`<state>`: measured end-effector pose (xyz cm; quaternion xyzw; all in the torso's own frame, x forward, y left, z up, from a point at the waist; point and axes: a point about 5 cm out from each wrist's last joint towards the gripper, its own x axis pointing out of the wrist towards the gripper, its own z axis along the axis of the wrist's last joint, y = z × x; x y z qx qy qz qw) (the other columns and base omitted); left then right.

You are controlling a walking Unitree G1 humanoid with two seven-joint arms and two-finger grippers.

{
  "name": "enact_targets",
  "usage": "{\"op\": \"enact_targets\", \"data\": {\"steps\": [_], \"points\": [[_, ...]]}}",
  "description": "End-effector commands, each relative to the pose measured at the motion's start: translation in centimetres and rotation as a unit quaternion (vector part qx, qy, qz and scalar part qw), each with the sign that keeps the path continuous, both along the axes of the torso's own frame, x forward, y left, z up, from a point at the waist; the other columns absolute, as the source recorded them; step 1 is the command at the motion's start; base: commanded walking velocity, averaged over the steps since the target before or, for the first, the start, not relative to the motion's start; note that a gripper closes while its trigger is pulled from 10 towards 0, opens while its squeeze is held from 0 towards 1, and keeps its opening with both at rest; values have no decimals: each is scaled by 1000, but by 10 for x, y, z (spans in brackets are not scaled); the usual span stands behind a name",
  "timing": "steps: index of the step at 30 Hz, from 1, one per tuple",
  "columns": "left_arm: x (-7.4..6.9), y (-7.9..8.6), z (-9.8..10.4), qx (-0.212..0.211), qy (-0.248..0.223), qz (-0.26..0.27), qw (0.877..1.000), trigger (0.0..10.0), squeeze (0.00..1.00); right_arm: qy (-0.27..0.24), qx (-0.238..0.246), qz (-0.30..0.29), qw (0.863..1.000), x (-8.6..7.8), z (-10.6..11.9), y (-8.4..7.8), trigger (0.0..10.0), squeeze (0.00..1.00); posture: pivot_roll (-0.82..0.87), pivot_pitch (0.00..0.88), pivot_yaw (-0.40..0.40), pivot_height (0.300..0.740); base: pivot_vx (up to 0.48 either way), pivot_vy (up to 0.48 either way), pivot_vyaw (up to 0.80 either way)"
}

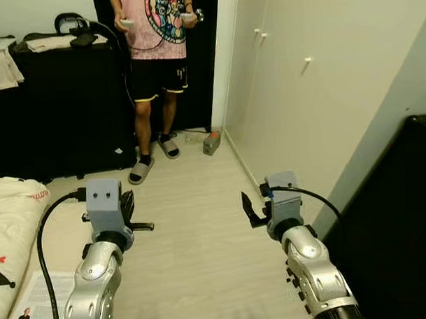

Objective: Clean up the room

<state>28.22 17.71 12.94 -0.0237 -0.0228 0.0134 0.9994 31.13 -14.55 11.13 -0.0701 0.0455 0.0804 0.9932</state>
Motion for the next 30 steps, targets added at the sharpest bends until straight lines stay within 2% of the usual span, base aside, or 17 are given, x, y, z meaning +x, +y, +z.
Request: {"op": "enact_targets", "data": {"steps": [1, 15, 23, 30], "points": [[-1, -2, -2, 1, 6, -7, 1000, 10000, 0, 5, 1, -8, 1000, -2, -3, -4, 10000, 0, -52, 16, -36, 740, 315, 0, 0], [0, -2, -3, 0, 7, -6, 1000, 10000, 0, 5, 0, -9, 1000, -1, -3, -5, 10000, 0, -53, 16, -35, 740, 307, 0, 0], [1, -2, -6, 4, 21, 5, 1000, 10000, 0, 7, -10, -10, 1000, 0, -3, -6, 10000, 0, -58, 21, -34, 740, 0, 0, 0], [1, -2, -9, -4, 30, 8, 999, 10000, 0, 4, -22, -7, 1000, 0, -2, -7, 10000, 0, -59, 24, -32, 740, 0, 0, 800]]}}
